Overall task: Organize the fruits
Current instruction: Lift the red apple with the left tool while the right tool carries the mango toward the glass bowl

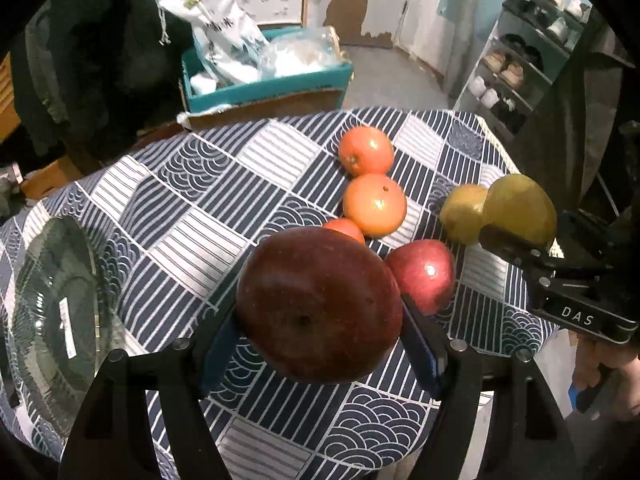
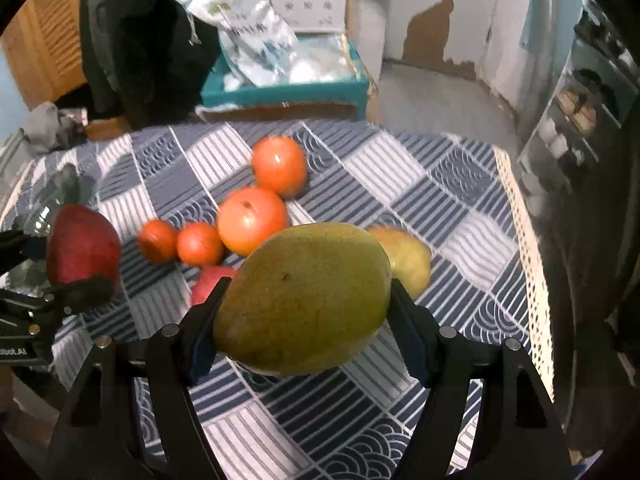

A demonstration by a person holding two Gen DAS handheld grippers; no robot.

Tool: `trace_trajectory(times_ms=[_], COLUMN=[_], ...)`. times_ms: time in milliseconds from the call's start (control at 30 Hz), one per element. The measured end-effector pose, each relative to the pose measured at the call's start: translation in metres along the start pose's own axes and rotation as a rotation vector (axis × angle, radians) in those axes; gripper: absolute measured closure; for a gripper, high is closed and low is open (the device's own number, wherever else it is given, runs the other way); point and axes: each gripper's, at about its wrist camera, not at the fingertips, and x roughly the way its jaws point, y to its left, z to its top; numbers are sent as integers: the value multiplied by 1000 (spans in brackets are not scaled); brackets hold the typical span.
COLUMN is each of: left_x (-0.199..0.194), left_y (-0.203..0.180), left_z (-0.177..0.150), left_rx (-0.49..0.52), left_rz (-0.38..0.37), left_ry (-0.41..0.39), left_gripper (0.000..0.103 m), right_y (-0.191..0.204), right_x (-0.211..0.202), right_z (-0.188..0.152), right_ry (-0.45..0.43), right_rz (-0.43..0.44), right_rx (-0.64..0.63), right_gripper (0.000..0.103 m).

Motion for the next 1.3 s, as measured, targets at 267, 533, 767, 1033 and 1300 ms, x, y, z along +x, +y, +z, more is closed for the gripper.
trace_trajectory(times_ms=[267, 533, 767, 1033, 1300], left_x=[-31, -61, -77, -103, -124], left_y=[11, 27, 43, 54, 71], left_z=[1, 3, 0, -2, -3], left_rx=[-15, -14, -44, -53, -89], left_rz=[0, 47, 61, 87, 88], left_ry=[-52, -114, -133, -182, -206], left_gripper=[27, 27, 27, 27, 27], right_y=[15, 30, 46, 68, 91], right_x=[-27, -50, -65, -80, -89], right_z=[15, 26, 37, 50, 59], right_ry=[-75, -125, -167, -206, -222], right_rz=[14, 31, 46, 77, 106], right_rx=[-20, -36, -58, -90, -112], right_gripper=[29, 29, 29, 29, 29])
